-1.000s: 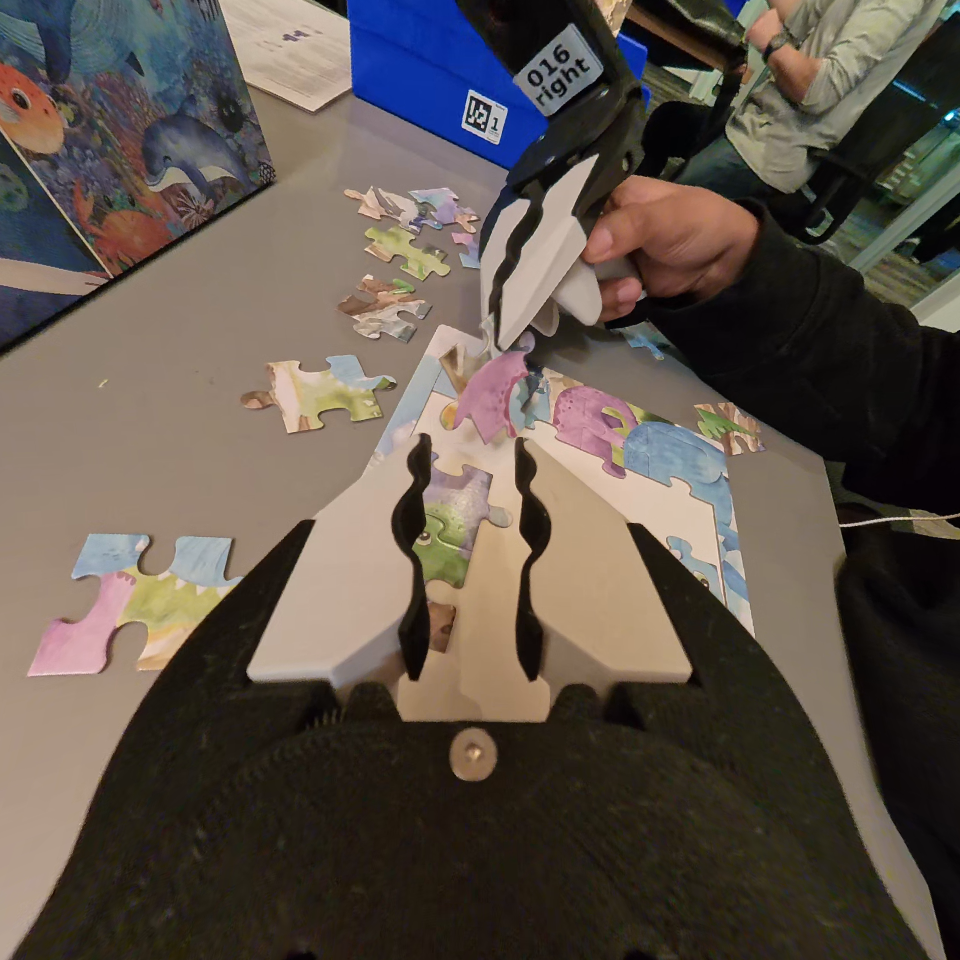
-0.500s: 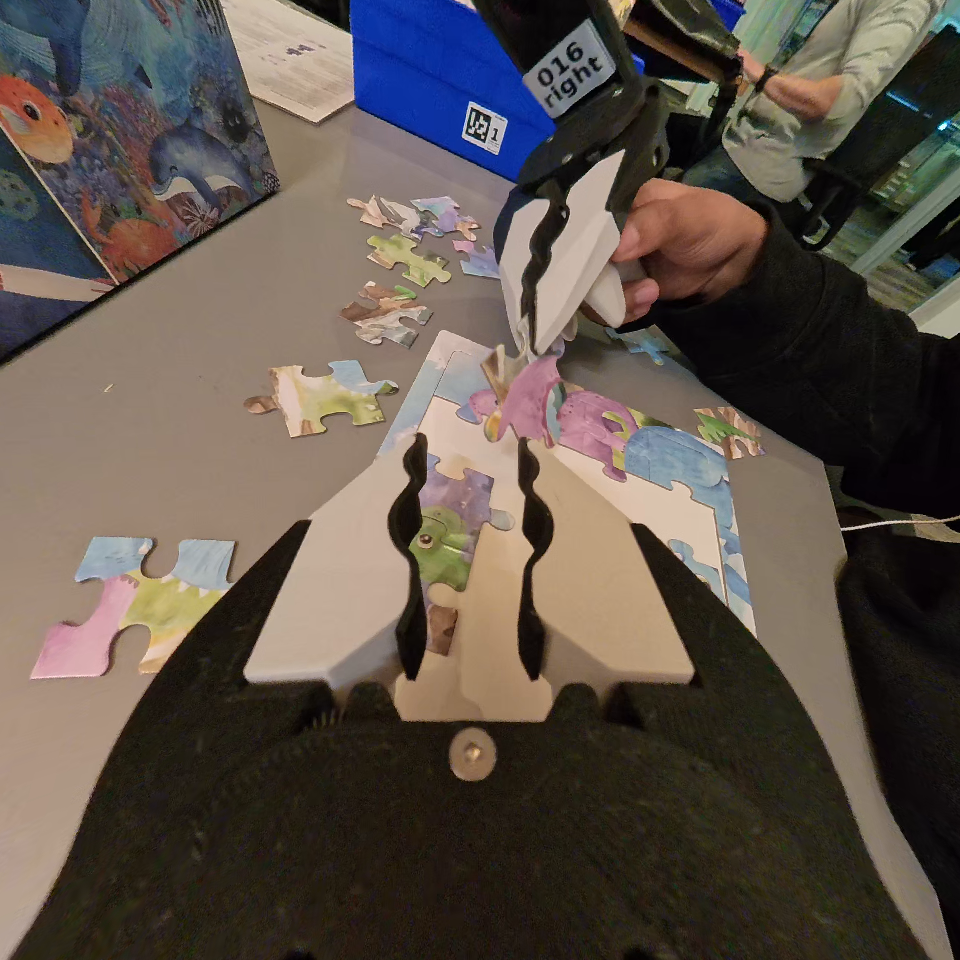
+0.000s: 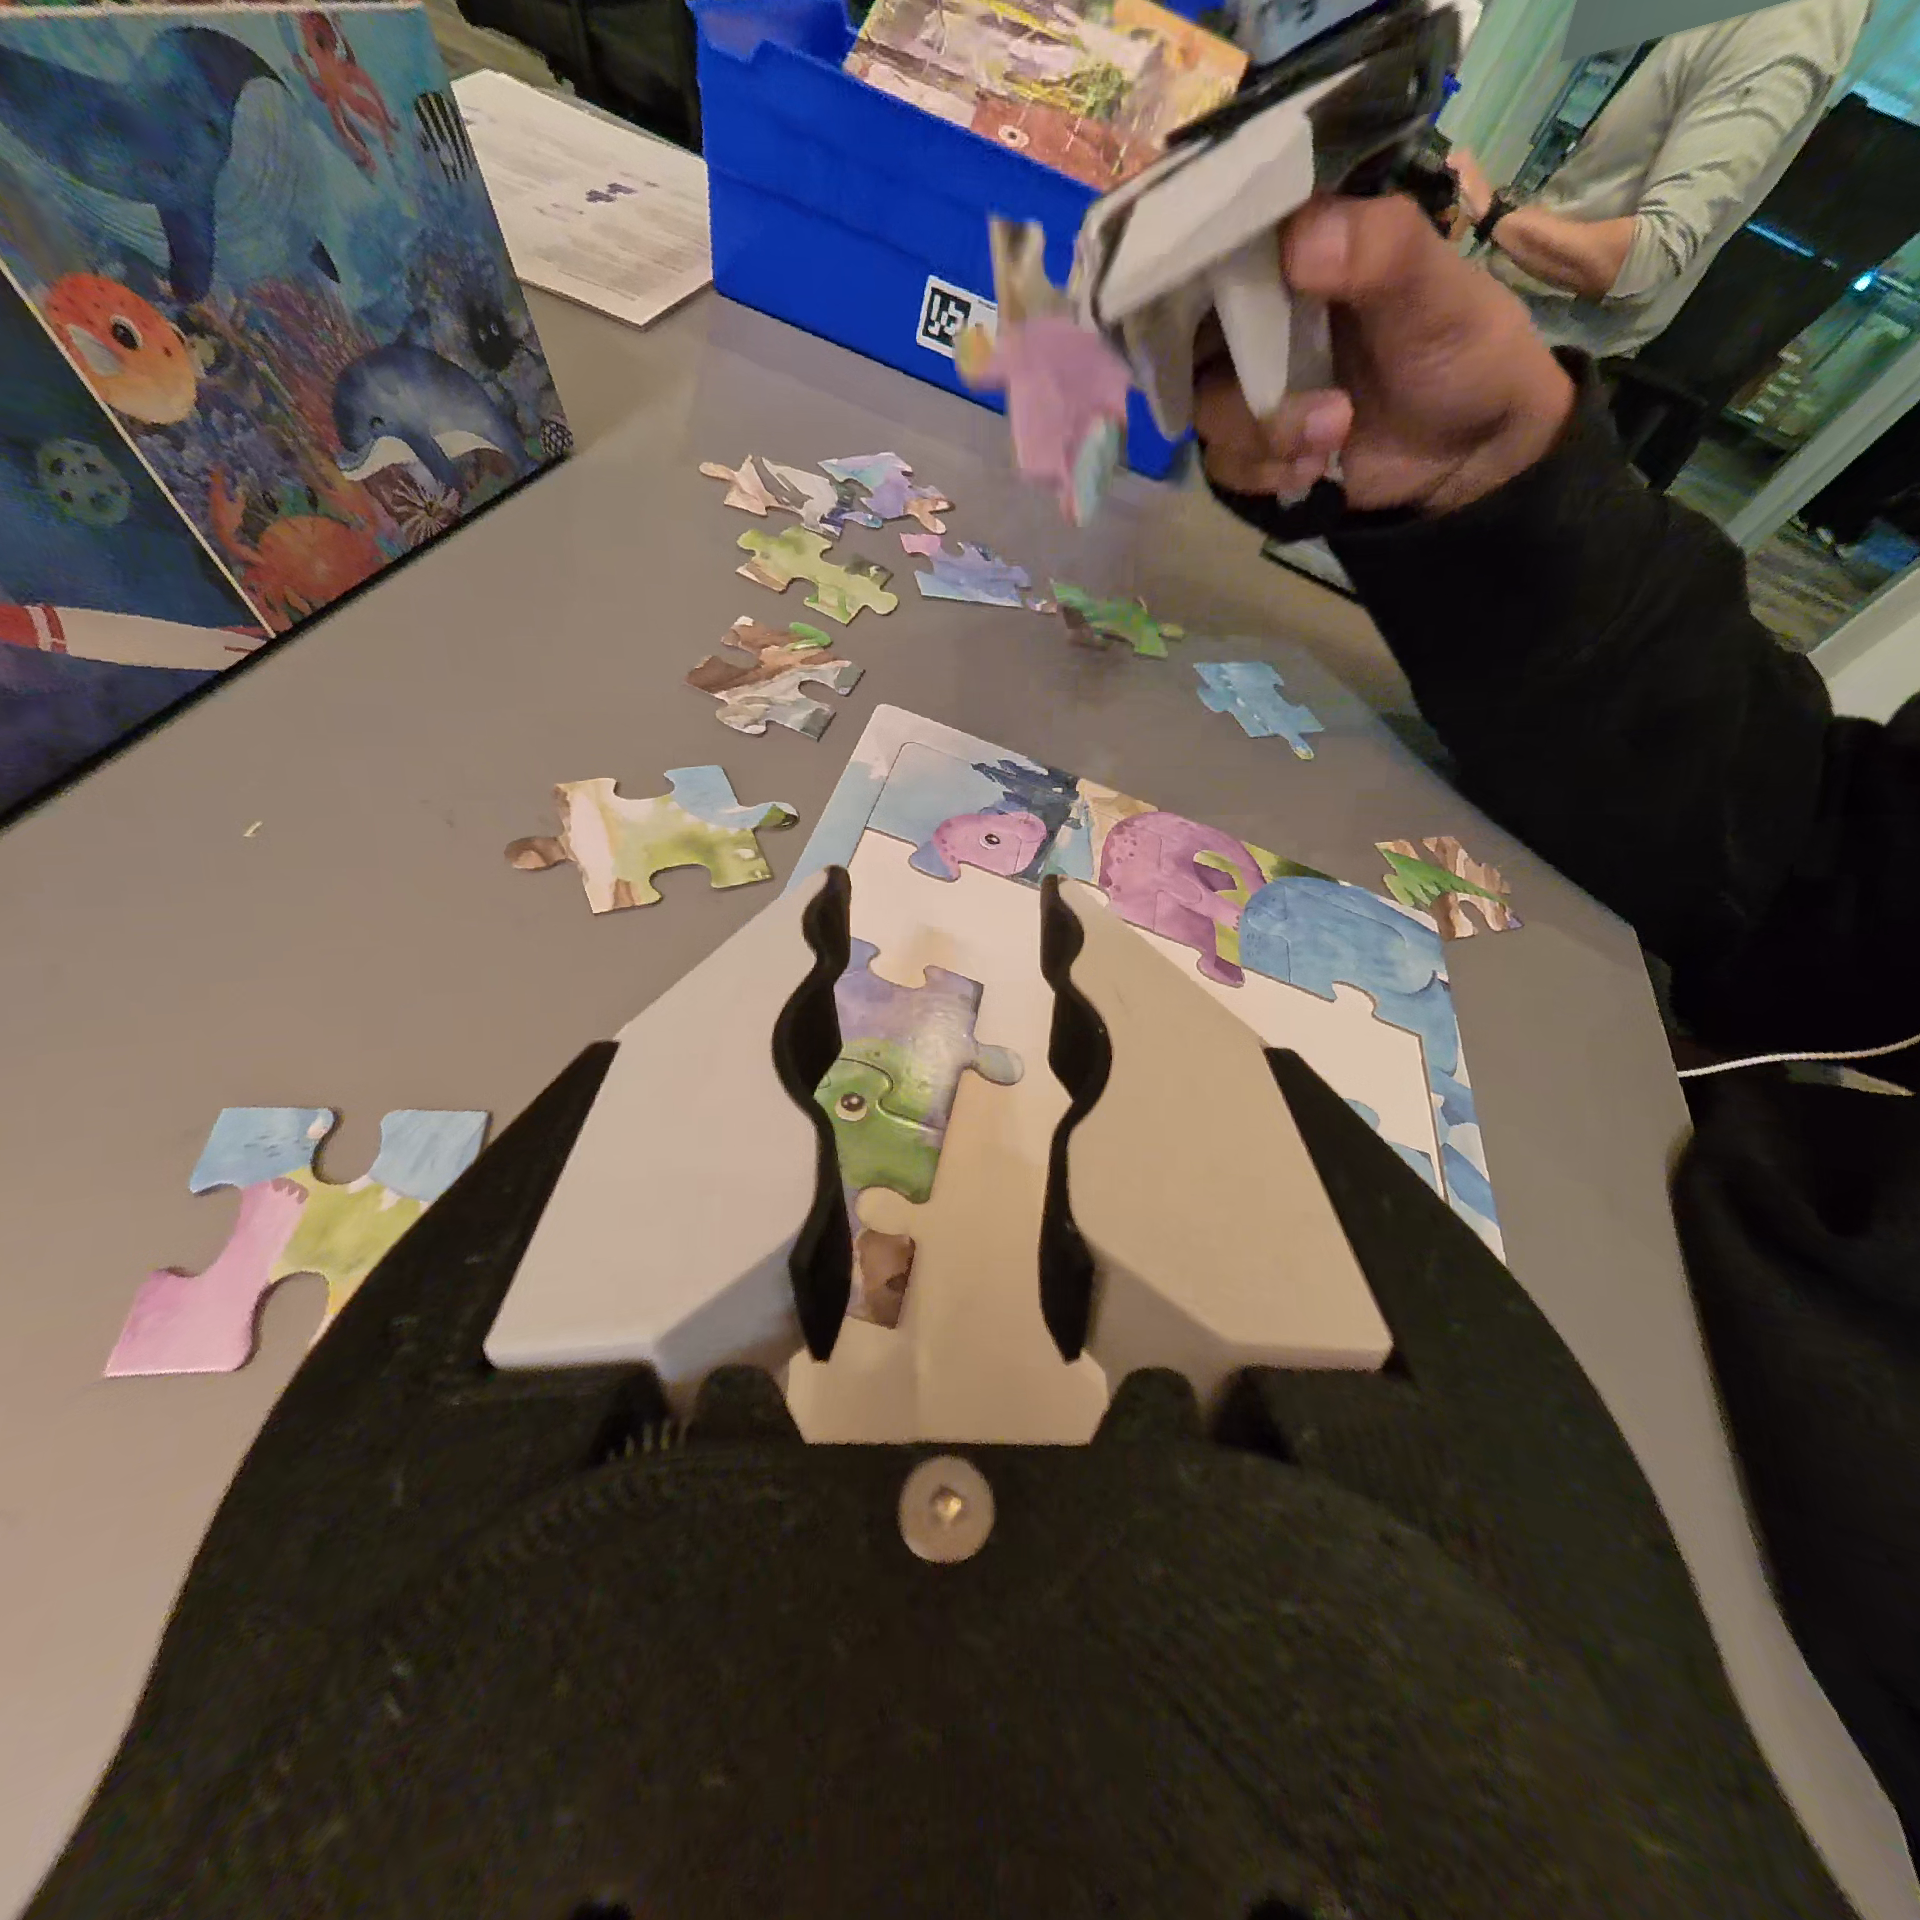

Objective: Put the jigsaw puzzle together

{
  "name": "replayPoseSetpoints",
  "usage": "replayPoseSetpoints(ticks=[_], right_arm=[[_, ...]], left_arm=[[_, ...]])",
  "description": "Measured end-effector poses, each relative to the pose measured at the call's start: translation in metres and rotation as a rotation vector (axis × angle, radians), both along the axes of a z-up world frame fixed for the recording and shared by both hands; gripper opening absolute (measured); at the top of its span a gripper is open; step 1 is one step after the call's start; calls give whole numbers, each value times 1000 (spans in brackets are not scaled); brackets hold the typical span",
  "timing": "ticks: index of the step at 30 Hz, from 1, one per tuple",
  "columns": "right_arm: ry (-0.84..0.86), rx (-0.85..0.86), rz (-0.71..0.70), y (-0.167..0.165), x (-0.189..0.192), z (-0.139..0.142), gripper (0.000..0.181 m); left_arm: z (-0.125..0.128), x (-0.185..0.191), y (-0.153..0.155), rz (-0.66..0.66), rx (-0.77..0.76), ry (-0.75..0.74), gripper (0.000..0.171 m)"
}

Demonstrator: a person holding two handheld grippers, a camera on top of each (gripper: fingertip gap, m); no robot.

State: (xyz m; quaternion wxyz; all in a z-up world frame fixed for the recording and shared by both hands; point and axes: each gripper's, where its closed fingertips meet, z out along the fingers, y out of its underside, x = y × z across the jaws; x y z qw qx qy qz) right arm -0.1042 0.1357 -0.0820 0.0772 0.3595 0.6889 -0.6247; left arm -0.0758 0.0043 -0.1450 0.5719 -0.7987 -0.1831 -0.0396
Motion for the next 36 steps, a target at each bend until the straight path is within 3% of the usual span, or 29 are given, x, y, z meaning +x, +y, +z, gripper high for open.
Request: replayPoseSetpoints(ticks=[3,5,7,10,14,17,20,27,31,36], right_arm=[[38,22,-185,62,-4,-1,0],[-69,-85,-146,80,9,-11,0],[-228,-90,-91,86,19,-39,0],[-364,38,6,76,40,-79,0],[-380,111,151,45,61,-87,0],[-399,172,138,42,59,-100,0],[-342,178,66,49,45,-97,12],[73,240,-173,74,7,-52,34],[159,468,-318,104,-9,-68,43],[157,753,-267,105,-8,-107,55]], left_arm=[[0,-1,0,7,7,4,34],[0,-2,0,12,12,7,34],[0,-3,-1,17,13,10,34],[1,-4,-1,20,15,16,34],[0,-5,-1,27,5,35,34],[-1,-5,-1,28,0,38,34],[0,-5,-2,29,4,44,34],[3,-6,-2,36,12,54,34],[3,-6,-2,35,12,53,34],[4,-5,-2,34,12,60,34]])
